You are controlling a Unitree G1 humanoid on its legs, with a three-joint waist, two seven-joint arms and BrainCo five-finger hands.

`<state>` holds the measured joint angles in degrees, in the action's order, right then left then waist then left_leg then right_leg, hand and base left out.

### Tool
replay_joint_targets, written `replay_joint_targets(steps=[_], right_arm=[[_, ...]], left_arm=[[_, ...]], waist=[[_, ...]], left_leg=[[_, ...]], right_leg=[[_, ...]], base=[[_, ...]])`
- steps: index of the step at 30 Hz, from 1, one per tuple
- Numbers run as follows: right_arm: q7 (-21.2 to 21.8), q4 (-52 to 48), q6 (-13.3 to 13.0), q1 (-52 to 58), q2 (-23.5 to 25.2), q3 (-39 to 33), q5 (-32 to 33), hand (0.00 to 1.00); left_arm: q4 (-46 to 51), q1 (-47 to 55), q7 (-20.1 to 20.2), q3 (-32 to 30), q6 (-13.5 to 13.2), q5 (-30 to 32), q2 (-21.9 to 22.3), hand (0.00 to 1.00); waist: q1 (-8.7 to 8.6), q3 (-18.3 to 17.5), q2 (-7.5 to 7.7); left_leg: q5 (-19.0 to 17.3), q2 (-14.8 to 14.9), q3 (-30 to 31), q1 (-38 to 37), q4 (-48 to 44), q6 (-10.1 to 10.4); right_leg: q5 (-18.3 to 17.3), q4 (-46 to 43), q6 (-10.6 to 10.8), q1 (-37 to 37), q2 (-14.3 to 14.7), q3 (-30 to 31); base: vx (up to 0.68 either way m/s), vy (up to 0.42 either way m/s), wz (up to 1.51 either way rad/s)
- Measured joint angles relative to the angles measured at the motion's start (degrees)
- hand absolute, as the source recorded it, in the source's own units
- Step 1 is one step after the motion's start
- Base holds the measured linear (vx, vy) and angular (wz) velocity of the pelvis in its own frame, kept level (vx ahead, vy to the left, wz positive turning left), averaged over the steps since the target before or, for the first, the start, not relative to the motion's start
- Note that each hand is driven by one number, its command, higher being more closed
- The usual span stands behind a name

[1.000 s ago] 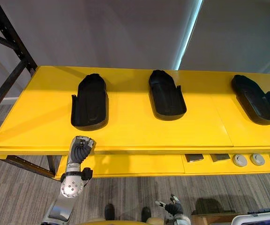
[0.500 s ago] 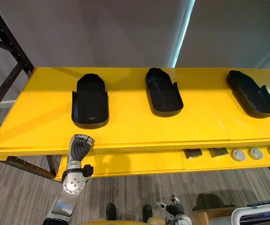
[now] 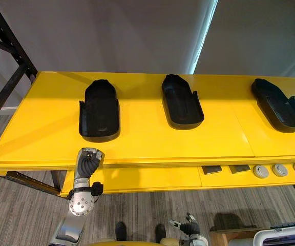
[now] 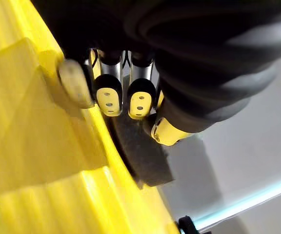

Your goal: Walk over and take plastic housings, then place them on the shelf

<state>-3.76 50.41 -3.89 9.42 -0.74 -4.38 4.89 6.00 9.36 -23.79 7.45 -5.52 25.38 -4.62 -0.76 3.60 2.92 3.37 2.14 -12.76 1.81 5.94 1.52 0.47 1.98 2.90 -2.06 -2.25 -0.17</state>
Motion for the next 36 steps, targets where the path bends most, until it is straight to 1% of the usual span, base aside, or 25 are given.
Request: replay_joint_targets(steps=[3, 6, 11, 12, 16, 21, 26, 32, 34, 36], right_arm=[[0.0, 0.0, -0.1, 0.5, 0.1, 0.0, 0.0, 0.00], [-0.1, -0.1, -0.6, 0.5, 0.3, 0.3, 0.2, 0.00], [-0.6, -0.1, -0.7, 0.6, 0.3, 0.3, 0.2, 0.00], [-0.7, -0.1, -0.6, 0.6, 0.3, 0.3, 0.2, 0.00], [-1.0, -0.1, -0.6, 0.6, 0.4, 0.3, 0.2, 0.00], [-1.0, -0.1, -0.4, 0.6, 0.4, 0.3, 0.1, 0.00], [-1.0, -0.1, -0.1, 0.5, 0.4, 0.3, 0.1, 0.00], [-1.0, -0.1, 0.0, 0.4, 0.4, 0.3, 0.0, 0.00], [-1.0, -0.1, 0.0, 0.2, 0.4, 0.3, -0.3, 0.00], [-1.0, -0.1, 0.2, 0.1, 0.4, 0.2, -0.6, 0.00]], left_arm=[[4.0, -1.9, -0.1, 1.5, -0.6, 0.0, 0.4, 1.00], [7.5, -2.0, 0.0, 3.3, -2.4, -0.1, 1.4, 1.00], [8.5, -1.9, -0.1, 4.1, -2.6, -0.8, 2.6, 1.00], [8.5, -1.9, -0.1, 4.1, -2.5, -1.2, 2.6, 1.00], [7.1, -2.0, 0.0, 3.3, -2.2, -1.3, 2.4, 1.00], [2.3, -2.2, 0.0, 2.9, -0.9, -1.3, 2.2, 1.00], [-2.8, -3.9, 0.1, 0.3, 0.5, -2.5, 2.3, 1.00], [-6.2, -6.0, 0.1, -3.0, 1.6, -2.5, 2.2, 1.00], [-7.7, -6.3, 0.1, -4.4, 2.3, -2.5, 2.0, 1.00], [-8.6, -7.3, 0.0, -5.4, 2.6, -2.4, 1.7, 1.00]], waist=[[-0.08, -0.2, 0.29], [-0.39, -0.3, 0.53], [-0.72, -0.5, 0.73], [-0.69, -0.5, 0.73], [-0.67, -0.5, 0.71], [-0.70, -0.5, 0.67], [-0.70, -0.5, 0.67], [-0.91, -0.6, 0.72], [-1.47, -0.5, 0.74], [-1.49, -0.5, 0.75]], left_leg=[[-0.5, 0.2, 0.0, 0.1, 0.0, 0.0], [-0.7, 0.2, -0.2, 0.1, 0.0, -0.2], [-0.8, 0.2, -0.3, 0.1, 0.0, -0.4], [-0.5, 0.1, -0.5, 0.0, 0.0, -0.7], [-0.5, 0.2, -1.1, -0.8, 0.0, -0.7], [-0.5, 0.2, -1.3, -1.5, 0.0, -0.7], [-0.7, 0.2, -1.3, -1.4, 0.0, -0.3], [-0.9, -0.1, -1.3, -0.3, 0.0, -0.5], [-0.8, -0.2, -1.4, -0.3, 0.0, -0.8], [-1.0, -0.2, -1.4, -0.2, 0.0, -0.9]], right_leg=[[0.0, -0.1, 0.0, -0.2, 0.0, 0.3], [0.0, -0.3, 0.0, -0.2, 0.0, 0.4], [0.0, -0.3, 0.0, -0.2, 0.0, 0.5], [0.0, -0.3, 0.0, -0.2, 0.0, 0.5], [0.0, -0.3, 0.0, 0.4, 0.1, 0.5], [0.0, -0.3, -0.1, 0.9, 0.1, 0.4], [-0.6, -0.2, -0.1, 0.7, 0.1, 0.4], [-0.6, 0.2, -0.1, -0.1, 0.1, 0.4], [-0.2, 0.2, -0.1, -0.1, 0.1, 0.4], [-0.2, 0.4, -0.1, -0.1, 0.1, 0.4]], base=[[0.00, 0.008, -0.04], [0.00, 0.000, 0.00], [0.01, 0.000, 0.00], [0.00, 0.000, 0.00], [0.02, 0.001, -0.05], [0.00, 0.000, 0.00], [0.00, 0.000, 0.00], [0.02, 0.001, 0.00], [0.07, 0.002, -0.02], [0.08, -0.001, -0.01]])
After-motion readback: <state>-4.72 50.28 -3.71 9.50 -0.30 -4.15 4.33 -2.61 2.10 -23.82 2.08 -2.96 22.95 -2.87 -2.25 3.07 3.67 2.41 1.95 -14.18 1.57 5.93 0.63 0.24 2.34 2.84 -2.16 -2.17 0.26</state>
